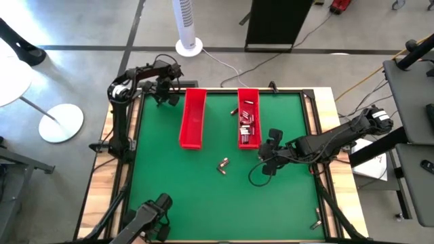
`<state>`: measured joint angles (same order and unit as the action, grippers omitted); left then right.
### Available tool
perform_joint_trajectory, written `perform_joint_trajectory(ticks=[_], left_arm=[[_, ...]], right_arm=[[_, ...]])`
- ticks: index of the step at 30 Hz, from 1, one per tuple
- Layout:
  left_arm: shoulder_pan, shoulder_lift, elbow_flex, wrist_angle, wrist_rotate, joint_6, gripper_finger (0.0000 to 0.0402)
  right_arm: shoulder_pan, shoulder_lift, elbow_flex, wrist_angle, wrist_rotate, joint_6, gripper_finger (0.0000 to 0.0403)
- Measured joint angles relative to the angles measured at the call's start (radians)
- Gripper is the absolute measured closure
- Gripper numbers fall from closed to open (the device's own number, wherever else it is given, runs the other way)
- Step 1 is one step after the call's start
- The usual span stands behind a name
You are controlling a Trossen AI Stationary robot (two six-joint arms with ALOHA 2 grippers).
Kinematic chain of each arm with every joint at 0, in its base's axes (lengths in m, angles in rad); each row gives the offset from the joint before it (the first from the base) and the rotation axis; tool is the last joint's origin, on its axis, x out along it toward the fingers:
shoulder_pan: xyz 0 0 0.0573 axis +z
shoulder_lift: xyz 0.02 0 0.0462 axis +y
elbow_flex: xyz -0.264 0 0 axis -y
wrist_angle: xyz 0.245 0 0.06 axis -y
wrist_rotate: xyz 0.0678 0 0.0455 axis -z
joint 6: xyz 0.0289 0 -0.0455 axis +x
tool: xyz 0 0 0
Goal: Sort batteries
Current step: Put the silver battery into the right red bin
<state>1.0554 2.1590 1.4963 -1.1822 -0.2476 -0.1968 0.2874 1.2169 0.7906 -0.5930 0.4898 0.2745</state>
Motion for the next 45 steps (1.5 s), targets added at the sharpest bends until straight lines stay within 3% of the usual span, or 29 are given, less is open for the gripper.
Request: perform_joint_trajectory(ticks=[8,18,24,30,36,40,45], left_arm=[[-0.003,-0.014,-0.002,-0.013,-0.025,-0.026,0.0387],[-0.034,-0.183,-0.062,0.061,0.038,-0.029,0.0401],[-0.073,-0.341,-0.219,0.210,0.104,-0.032,0.0400],[-0.122,-0.506,-0.397,0.365,0.106,-0.054,0.0400],[-0.230,-0.695,-0.626,0.710,0.104,-0.076,0.0401],[-0.311,-0.791,-0.790,0.953,0.104,-0.108,0.0401],[-0.411,-0.861,-0.936,1.076,0.101,-0.181,0.0401]], right_arm=[[0.000,0.000,0.000,-0.001,0.000,0.003,0.0264],[0.000,0.000,0.000,-0.002,0.000,-0.011,0.0282],[0.000,0.000,0.000,-0.005,0.000,-0.012,0.0287],[0.000,0.000,0.000,-0.005,-0.002,-0.001,0.0277],[0.000,0.000,0.000,0.012,0.005,0.000,0.0264],[0.000,0.000,0.000,0.097,0.008,-0.013,0.0257],[0.000,0.000,0.000,0.266,0.006,-0.047,0.0255]])
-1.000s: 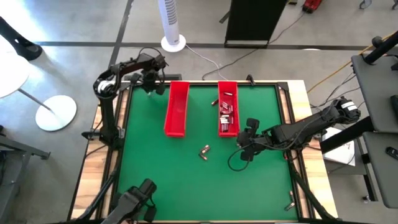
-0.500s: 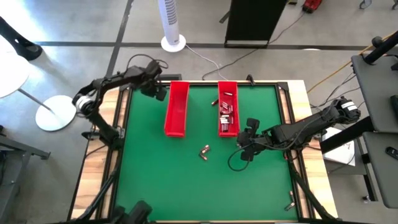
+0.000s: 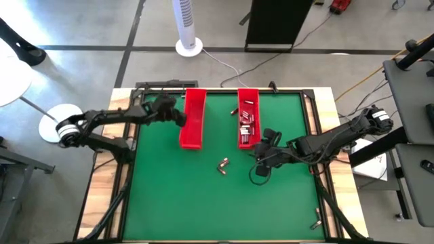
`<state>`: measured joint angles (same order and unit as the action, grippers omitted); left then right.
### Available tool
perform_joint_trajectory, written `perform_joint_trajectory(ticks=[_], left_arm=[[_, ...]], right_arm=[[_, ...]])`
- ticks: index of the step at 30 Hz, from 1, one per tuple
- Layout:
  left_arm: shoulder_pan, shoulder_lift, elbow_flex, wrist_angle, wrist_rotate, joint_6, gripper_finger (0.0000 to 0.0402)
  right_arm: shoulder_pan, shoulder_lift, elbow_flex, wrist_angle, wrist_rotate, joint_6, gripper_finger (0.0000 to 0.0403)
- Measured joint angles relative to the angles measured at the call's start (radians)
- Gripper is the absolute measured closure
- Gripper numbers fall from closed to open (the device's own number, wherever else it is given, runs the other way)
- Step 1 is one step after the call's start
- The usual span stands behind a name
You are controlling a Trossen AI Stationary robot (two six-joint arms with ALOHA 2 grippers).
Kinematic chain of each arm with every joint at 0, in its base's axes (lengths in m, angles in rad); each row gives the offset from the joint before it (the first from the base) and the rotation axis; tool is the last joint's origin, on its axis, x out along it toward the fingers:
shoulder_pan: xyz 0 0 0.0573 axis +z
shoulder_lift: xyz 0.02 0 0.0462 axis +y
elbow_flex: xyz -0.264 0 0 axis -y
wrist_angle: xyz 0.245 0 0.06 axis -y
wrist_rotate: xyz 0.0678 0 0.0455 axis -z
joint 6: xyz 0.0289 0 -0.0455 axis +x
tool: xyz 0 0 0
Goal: Sort batteries
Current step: Put the silver battery into the right red bin
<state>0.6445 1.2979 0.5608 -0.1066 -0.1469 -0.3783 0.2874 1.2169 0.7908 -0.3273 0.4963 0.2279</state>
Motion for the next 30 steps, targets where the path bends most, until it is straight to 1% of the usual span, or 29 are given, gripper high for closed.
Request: perform_joint_trajectory(ticks=[2,6,10,12,14,17,19,21,22,25,28,30], left_arm=[[-0.049,-0.033,-0.028,-0.004,0.000,-0.005,0.0401],[-0.156,-0.094,-0.055,-0.075,-0.001,-0.010,0.0401],[-0.264,-0.116,-0.092,-0.087,-0.001,-0.042,0.0401],[-0.304,-0.111,-0.101,-0.034,-0.023,-0.044,0.0401],[-0.322,-0.087,-0.102,0.049,-0.048,-0.045,0.0401],[-0.321,-0.027,-0.087,0.176,-0.051,-0.026,0.0401],[-0.318,0.026,-0.054,0.221,-0.053,-0.007,0.0401],[-0.317,0.093,-0.003,0.240,-0.058,0.004,0.0401],[-0.317,0.126,0.023,0.242,-0.078,0.005,0.0401],[-0.317,0.214,0.118,0.206,-0.174,-0.021,0.0401],[-0.310,0.253,0.195,0.057,-0.286,-0.089,0.0401],[-0.296,0.263,0.217,0.003,-0.329,-0.116,0.0401]], right_arm=[[0.000,0.000,0.000,0.044,-0.003,0.008,0.0257],[0.000,0.000,0.000,0.095,-0.006,0.045,0.0267],[0.000,0.029,0.000,0.139,-0.006,0.074,0.0276],[0.000,0.071,0.000,0.188,-0.007,0.087,0.0280],[0.000,0.128,0.012,0.201,-0.010,0.087,0.0283],[0.000,0.223,0.074,0.203,-0.049,0.082,0.0284],[0.005,0.285,0.132,0.200,-0.093,0.056,0.0281],[0.015,0.335,0.197,0.161,-0.142,0.017,0.0277],[0.021,0.361,0.237,0.123,-0.152,0.000,0.0275],[0.035,0.422,0.363,-0.018,-0.156,-0.034,0.0269],[0.048,0.470,0.470,-0.165,-0.116,-0.008,0.0263],[0.063,0.493,0.509,-0.261,-0.057,0.019,0.0259]])
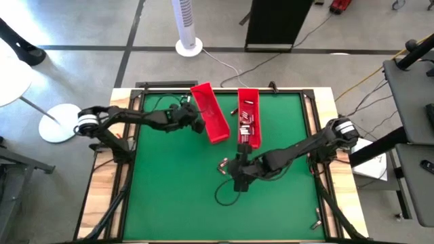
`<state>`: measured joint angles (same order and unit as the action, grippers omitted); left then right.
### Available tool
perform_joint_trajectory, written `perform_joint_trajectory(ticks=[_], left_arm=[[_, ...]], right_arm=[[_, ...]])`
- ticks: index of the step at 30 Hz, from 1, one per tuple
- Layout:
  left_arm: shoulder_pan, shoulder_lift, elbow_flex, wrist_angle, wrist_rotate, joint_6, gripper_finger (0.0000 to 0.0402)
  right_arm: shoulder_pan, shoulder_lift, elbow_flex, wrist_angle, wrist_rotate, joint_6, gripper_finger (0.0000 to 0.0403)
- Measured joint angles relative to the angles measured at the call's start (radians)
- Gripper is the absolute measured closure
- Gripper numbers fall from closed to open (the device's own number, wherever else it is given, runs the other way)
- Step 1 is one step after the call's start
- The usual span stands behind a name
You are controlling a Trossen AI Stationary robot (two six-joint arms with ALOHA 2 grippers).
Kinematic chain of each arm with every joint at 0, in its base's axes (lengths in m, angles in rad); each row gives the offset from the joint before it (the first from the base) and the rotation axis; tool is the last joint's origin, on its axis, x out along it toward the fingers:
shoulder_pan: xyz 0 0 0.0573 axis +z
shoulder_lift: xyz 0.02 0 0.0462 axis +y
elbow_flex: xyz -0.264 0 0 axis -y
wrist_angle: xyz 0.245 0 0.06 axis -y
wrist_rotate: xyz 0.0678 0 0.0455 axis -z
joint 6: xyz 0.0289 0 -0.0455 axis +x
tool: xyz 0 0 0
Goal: Sort batteries
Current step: Put the silver battery into the right red bin
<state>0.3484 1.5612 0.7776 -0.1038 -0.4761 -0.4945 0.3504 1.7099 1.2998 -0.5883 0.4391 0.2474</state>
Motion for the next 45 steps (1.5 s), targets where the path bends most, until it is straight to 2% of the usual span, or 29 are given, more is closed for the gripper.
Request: perform_joint_trajectory(ticks=[4,9,14,18,24,30,35,40,45], left_arm=[[0.057,-0.002,-0.007,0.017,-0.023,-0.048,0.0397],[0.149,0.035,-0.009,0.066,-0.038,-0.074,0.0355],[0.206,0.152,0.055,0.106,-0.011,-0.092,0.0301],[0.219,0.249,0.121,0.114,0.008,-0.110,0.0277],[0.233,0.258,0.147,0.085,0.020,-0.132,0.0271],[0.211,0.130,0.099,0.025,-0.069,-0.098,0.0271],[0.215,0.038,-0.015,0.064,-0.062,-0.131,0.0271],[0.245,0.068,-0.097,0.215,-0.052,-0.171,0.0271],[0.247,0.148,-0.077,0.304,-0.028,-0.169,0.0268]], right_arm=[[0.034,0.009,-0.001,-0.041,0.047,0.032,0.0248],[0.055,0.007,-0.031,-0.015,0.057,0.072,0.0233],[0.065,0.007,-0.060,0.003,0.057,0.107,0.0220],[0.063,0.007,-0.070,0.004,0.058,0.132,0.0215],[0.073,0.007,-0.080,0.000,0.051,0.163,0.0219],[0.080,0.007,-0.105,0.001,0.050,0.208,0.0214],[0.084,0.007,-0.150,0.004,0.051,0.290,0.0214],[0.084,0.007,-0.202,0.078,0.050,0.328,0.0213],[0.084,0.007,-0.220,0.137,0.050,0.312,0.0207]])
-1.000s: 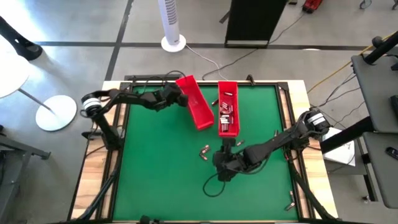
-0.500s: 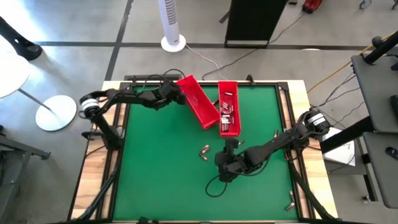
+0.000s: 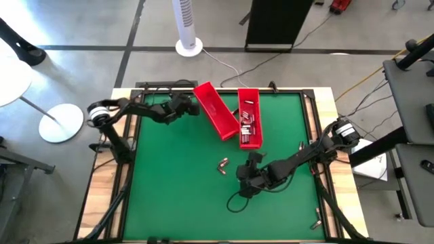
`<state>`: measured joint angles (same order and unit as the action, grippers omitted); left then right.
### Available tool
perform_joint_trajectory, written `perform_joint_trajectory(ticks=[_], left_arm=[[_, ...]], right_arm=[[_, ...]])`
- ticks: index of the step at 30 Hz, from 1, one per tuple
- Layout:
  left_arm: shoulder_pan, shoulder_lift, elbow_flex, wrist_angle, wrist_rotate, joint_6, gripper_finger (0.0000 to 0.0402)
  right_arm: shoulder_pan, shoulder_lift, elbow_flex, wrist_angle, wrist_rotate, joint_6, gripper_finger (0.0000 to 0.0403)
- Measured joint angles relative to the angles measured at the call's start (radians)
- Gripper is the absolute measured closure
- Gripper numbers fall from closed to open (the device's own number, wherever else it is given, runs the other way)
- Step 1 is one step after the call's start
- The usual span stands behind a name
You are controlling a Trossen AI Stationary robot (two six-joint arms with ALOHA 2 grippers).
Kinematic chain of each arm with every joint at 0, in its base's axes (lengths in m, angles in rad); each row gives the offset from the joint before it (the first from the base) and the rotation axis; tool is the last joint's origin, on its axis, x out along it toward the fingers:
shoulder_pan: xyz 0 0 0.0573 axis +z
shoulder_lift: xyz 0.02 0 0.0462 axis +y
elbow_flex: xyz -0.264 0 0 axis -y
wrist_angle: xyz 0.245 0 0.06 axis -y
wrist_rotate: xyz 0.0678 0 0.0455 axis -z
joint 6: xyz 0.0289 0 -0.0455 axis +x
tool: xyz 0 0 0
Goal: Sort batteries
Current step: Put the silver battery into the right red bin
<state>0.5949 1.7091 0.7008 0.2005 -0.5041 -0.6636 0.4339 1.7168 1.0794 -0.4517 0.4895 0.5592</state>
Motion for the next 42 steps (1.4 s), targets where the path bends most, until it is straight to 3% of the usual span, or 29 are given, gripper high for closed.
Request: perform_joint_trajectory(ticks=[4,8,14,26,36,42], left_arm=[[0.007,0.084,0.046,-0.021,-0.002,-0.008,0.0247],[0.004,0.119,0.109,-0.118,-0.082,-0.076,0.0223],[0.004,0.154,0.175,-0.229,-0.089,-0.087,0.0214],[0.056,0.187,0.347,-0.478,0.013,0.009,0.0236],[0.126,0.228,0.381,-0.495,0.107,0.076,0.0248],[0.114,0.236,0.394,-0.516,0.103,0.102,0.0249]], right_arm=[[-0.005,0.000,0.007,0.017,0.000,-0.057,0.0208],[-0.009,0.000,0.016,0.025,0.000,-0.092,0.0207],[-0.009,0.000,0.010,0.031,0.001,-0.099,0.0210],[-0.008,0.000,0.004,0.051,0.000,-0.088,0.0211],[-0.008,0.000,0.004,0.071,-0.001,-0.088,0.0213],[-0.009,0.000,0.004,0.071,-0.002,-0.089,0.0215]])
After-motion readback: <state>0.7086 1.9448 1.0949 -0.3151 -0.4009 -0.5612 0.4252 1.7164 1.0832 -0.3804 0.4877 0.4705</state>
